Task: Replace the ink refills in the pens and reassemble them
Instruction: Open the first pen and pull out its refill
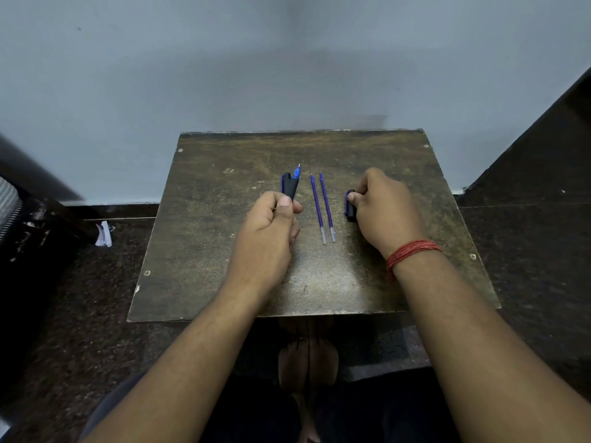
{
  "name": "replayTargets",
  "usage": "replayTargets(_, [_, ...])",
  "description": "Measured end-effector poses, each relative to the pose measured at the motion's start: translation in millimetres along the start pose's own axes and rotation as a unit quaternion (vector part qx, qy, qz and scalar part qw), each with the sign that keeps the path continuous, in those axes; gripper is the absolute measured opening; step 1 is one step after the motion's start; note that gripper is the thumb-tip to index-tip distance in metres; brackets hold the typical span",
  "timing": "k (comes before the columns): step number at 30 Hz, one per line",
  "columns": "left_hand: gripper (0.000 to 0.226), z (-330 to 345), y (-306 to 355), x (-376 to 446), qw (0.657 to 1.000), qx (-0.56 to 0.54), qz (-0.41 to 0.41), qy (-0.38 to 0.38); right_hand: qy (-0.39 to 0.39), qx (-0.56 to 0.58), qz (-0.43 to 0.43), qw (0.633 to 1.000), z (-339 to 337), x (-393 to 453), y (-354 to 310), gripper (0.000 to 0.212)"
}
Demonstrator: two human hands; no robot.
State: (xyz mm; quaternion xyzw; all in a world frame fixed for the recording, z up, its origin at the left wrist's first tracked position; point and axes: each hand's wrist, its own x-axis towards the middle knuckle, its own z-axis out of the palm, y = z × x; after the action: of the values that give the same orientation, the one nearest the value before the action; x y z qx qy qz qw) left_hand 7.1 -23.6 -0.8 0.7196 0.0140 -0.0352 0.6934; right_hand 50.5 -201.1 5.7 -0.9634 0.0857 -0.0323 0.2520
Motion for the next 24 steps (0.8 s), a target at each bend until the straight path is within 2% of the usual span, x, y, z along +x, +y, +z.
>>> replayTargets(4, [0.027, -1, 0, 0, 1.000, 0.014, -0.006, -0.001, 0.040, 0.037, -0.017, 0.998, -5, 1, -2, 0.015])
replayTargets(6, [0.028, -1, 0, -1, 1.000, 0.027, -0.008, 0.000, 0.062, 0.108, -0.033, 0.992, -10, 0, -6, 0.018])
replayTargets(8, [0.028, 0, 2, -1, 0.999, 0.041, -0.008, 0.000, 0.026, 0.241, -0.023, 0.970, -12, -6, -14, 0.023])
replayTargets(11, [0.026, 3, 4, -2, 0.998, 0.061, -0.008, -0.006, -0.082, 0.409, 0.010, 0.909, -8, -18, -26, 0.032])
replayTargets(14, [0.025, 7, 5, -3, 0.996, 0.083, 0.003, -0.020, -0.123, 0.454, -0.003, 0.882, 0, -22, -33, 0.022])
replayTargets(21, [0.027, 9, 8, -5, 0.988, 0.148, 0.036, -0.019, -0.105, 0.530, 0.026, 0.841, 2, -18, -31, 0.006])
replayTargets(24, [0.028, 11, 10, -7, 0.985, 0.167, 0.036, -0.009, -0.101, 0.539, 0.022, 0.836, 4, -20, -33, 0.006])
